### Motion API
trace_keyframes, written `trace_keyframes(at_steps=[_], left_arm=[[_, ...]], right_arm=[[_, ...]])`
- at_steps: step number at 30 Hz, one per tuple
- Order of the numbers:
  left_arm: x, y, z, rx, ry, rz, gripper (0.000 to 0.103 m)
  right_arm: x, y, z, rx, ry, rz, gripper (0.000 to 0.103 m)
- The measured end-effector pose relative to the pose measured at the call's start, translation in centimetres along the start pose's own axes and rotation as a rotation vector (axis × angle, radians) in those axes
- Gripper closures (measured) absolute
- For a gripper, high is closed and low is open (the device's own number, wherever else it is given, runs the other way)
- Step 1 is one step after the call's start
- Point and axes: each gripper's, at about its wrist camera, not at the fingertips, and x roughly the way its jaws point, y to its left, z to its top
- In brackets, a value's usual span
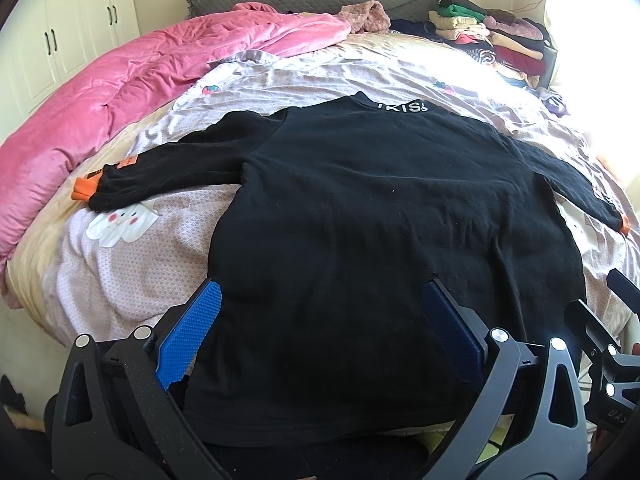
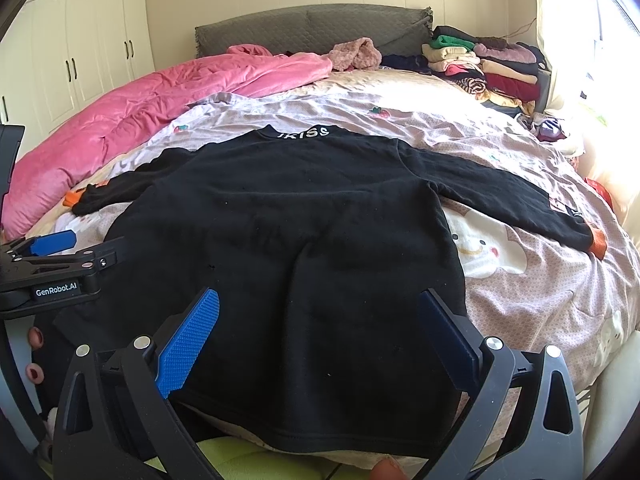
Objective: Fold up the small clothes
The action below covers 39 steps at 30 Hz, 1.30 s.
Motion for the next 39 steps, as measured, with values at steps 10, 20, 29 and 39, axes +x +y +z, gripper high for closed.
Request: trace_keyframes(at_steps=[10, 20, 29, 39], left_arm=[[0.0, 0.0, 0.0, -0.001, 0.000, -0.003, 0.009], [0.0, 0.1, 0.1, -0.001, 0.000, -0.001, 0.009], [0.3, 0.0, 0.3, -0.002, 0.006, -0.002, 0.009], [1.4, -0.3, 1.7, -0.004, 0.020, -0.012, 0.009]], right_arm=[[0.0, 0.1, 0.0, -0.004, -0.002, -0.004, 0.004], [0.0, 0.0, 0.2, -0.003, -0.006, -0.007, 0.004], [0.1, -0.6, 0.5, 0.002, -0.011, -0.013, 0.004], [0.8, -1.7, 1.5, 0.017, -0.019, -0.035, 0.004]])
